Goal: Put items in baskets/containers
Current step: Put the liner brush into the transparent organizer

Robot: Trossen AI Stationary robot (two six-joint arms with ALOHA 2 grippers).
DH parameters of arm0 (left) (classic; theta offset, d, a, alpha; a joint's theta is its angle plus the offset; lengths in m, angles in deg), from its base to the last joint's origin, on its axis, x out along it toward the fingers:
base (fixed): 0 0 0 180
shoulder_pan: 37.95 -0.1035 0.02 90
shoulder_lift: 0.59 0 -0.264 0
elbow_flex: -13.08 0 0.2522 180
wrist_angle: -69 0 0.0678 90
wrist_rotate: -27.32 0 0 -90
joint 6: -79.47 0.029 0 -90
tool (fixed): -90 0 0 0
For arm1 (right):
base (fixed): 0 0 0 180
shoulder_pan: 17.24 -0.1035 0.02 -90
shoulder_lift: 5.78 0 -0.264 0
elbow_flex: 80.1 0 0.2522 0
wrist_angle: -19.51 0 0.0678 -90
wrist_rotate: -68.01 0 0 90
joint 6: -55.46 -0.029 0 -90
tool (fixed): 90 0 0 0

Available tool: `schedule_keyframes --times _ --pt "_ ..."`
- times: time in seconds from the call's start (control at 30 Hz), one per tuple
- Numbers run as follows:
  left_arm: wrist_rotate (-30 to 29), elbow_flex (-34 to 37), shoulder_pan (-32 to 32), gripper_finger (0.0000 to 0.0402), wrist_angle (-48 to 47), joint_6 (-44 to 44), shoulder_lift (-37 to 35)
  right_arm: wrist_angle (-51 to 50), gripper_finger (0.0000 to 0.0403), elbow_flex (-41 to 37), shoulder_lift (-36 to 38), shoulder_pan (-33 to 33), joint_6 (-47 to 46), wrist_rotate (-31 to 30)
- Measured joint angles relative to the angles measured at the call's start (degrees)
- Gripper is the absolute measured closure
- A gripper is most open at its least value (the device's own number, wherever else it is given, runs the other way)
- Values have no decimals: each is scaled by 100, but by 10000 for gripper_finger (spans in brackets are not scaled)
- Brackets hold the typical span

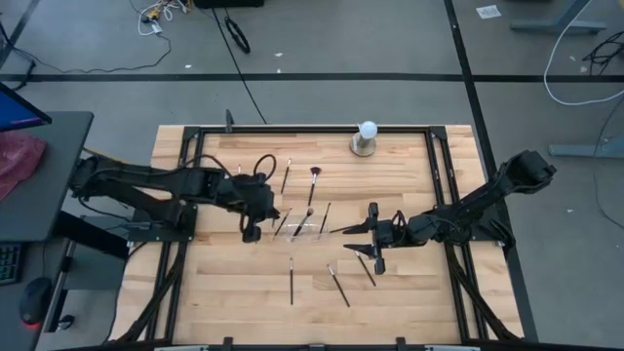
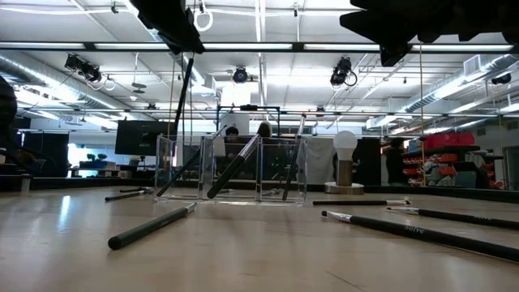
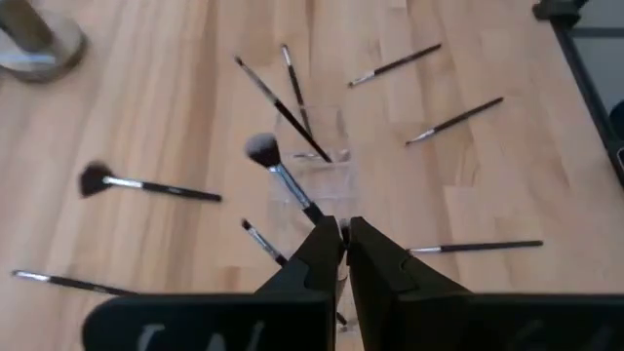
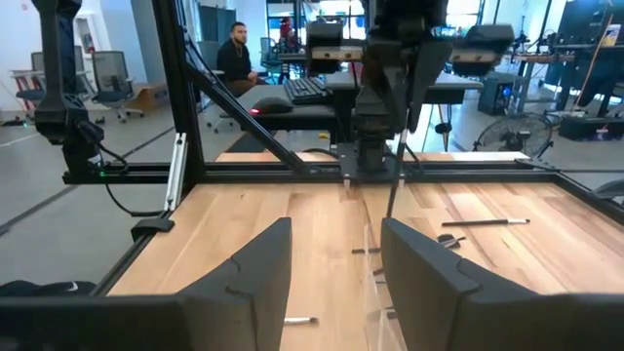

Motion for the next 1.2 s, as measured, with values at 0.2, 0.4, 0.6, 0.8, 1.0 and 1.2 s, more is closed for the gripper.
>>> schedule_keyframes --times 0.2,0.4,0.6,0.8,1.0,1.2 --pt "477 3 -94 385 86 26 378 57 243 0 0 2 8 0" --pt "692 3 -102 384 242 46 914 52 243 4 0 4 3 0" --pt "705 3 -242 383 375 2 1306 34 243 4 0 4 5 0" --pt "701 3 -449 383 358 -22 1504 6 243 2 0 4 -1 0" --pt "685 1 -551 375 536 -58 1578 -15 243 2 0 4 -3 0" --pt "418 0 -577 318 551 -175 1602 -44 243 2 0 4 -19 0"
